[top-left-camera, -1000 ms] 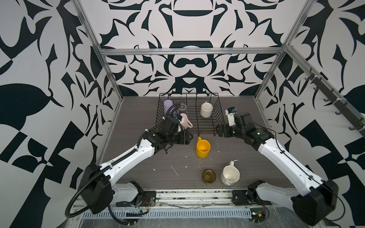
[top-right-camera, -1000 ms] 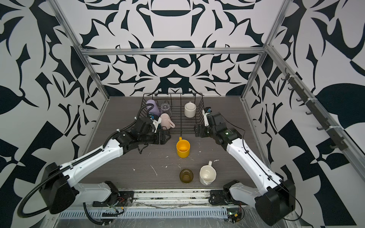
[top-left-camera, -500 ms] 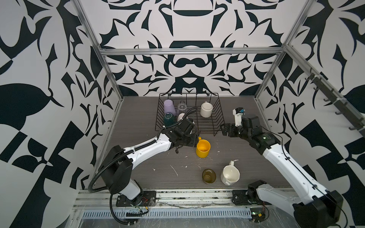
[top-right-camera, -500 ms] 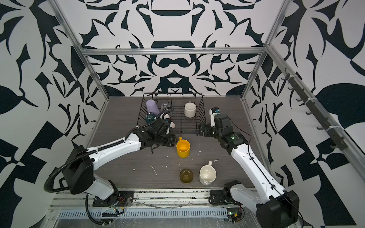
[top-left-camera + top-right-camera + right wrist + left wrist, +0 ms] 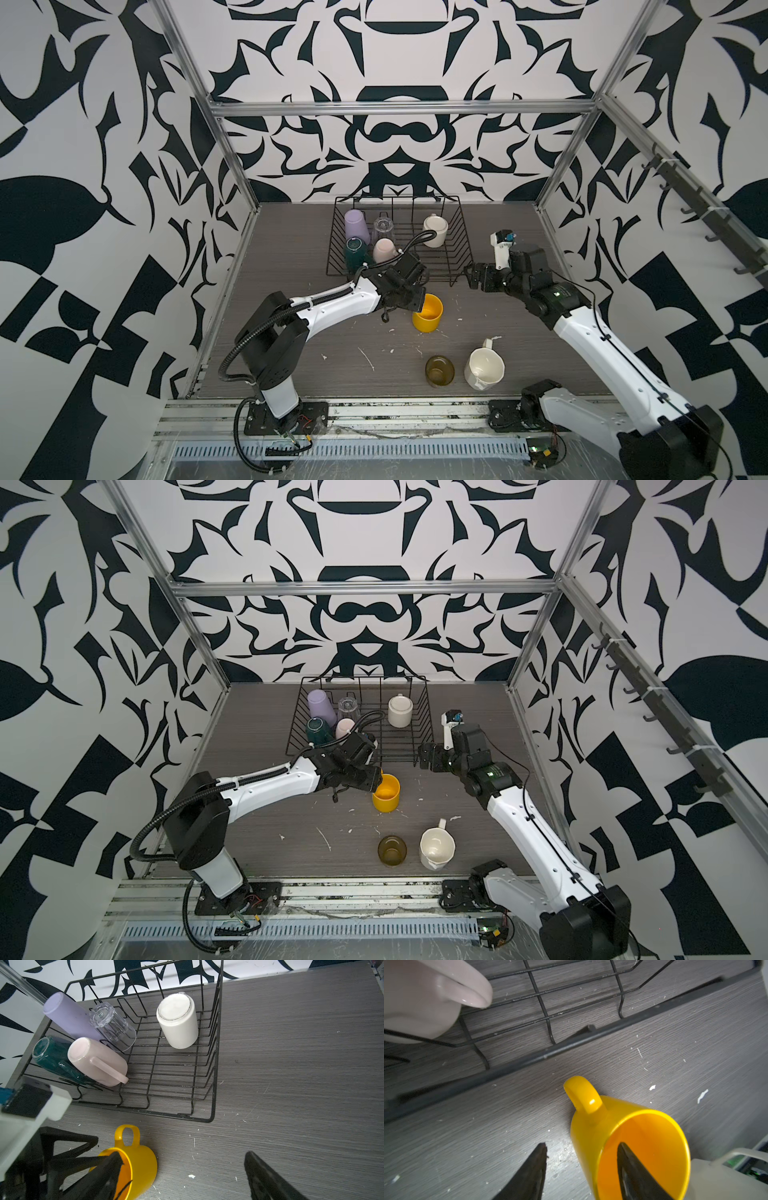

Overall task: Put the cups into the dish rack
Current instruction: 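Close the left gripper on the yellow mug's rim and lift it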

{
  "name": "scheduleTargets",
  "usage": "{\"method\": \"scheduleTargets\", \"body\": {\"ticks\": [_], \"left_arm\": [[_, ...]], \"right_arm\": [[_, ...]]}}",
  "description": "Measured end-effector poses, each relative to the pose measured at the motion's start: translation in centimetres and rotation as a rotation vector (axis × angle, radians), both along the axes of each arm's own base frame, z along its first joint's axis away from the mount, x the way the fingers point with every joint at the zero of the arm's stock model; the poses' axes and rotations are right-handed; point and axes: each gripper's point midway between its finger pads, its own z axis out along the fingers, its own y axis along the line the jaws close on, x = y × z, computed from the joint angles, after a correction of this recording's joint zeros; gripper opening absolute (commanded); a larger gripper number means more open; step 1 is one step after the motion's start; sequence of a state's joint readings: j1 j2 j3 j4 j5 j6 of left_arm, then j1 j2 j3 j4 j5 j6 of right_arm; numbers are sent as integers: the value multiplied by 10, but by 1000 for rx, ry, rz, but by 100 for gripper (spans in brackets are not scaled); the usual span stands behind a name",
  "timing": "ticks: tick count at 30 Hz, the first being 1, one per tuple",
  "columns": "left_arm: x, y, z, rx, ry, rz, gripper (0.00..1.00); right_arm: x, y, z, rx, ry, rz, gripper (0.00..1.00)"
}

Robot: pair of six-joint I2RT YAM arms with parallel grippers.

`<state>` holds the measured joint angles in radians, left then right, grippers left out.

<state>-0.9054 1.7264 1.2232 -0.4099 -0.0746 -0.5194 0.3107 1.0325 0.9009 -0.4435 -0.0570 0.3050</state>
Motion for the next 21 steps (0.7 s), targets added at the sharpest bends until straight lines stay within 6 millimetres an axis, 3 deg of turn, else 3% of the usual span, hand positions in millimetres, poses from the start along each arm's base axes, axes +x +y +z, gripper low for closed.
{"method": "scheduleTargets", "body": {"ticks": [19, 21], "left_arm": [[0, -6, -17, 33, 34, -18, 36], [0, -8, -16, 30, 36, -20, 30]], "right_arm": [[2, 0, -6, -15, 13, 8, 95], [2, -1, -6, -15, 13, 6, 95]]}}
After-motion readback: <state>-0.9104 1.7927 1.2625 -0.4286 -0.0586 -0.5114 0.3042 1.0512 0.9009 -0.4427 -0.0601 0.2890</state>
